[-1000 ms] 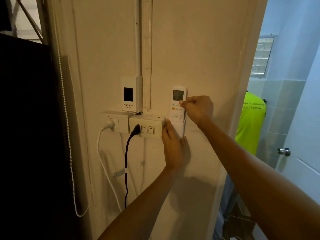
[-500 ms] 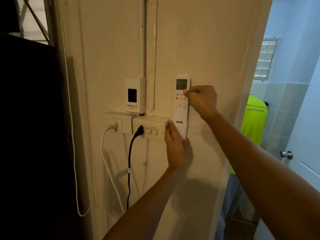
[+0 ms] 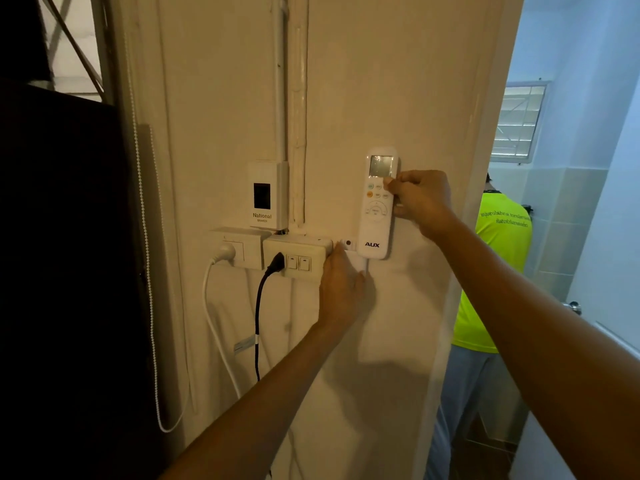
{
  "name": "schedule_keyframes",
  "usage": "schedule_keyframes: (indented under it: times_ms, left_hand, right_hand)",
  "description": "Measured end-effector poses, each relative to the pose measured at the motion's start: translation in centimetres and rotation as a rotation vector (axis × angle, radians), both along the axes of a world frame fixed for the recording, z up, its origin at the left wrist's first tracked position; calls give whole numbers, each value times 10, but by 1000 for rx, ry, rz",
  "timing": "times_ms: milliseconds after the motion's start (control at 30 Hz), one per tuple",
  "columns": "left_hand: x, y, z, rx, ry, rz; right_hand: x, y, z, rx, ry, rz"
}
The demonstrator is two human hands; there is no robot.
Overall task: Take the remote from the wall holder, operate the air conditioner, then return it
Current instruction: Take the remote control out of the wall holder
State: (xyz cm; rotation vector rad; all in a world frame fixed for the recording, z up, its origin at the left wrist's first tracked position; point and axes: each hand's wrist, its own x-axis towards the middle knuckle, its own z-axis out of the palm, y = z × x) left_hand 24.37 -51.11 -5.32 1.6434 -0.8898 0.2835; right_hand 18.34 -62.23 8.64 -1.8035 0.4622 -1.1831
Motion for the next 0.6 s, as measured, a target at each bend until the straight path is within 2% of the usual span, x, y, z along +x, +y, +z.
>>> schedule_keyframes:
  times_ms: [67,167,333,467,600]
  left_hand:
    - [5,9,8,19,19,-60]
    - [7,24,24,-3,153,-168]
    - [-1,47,52,65,157,-367]
    - [-11,59,63,57,279,-515]
    - [-17,72,62,23,329,-562]
  right_hand:
    - [-7,-1,-4,34,20,33]
    - [-14,-2,-9,90,59,96]
    - [-26,5,-16,160,118,197]
    - [-37,16,-21,177,116,263]
    - [-49,29,-25,184,100,357]
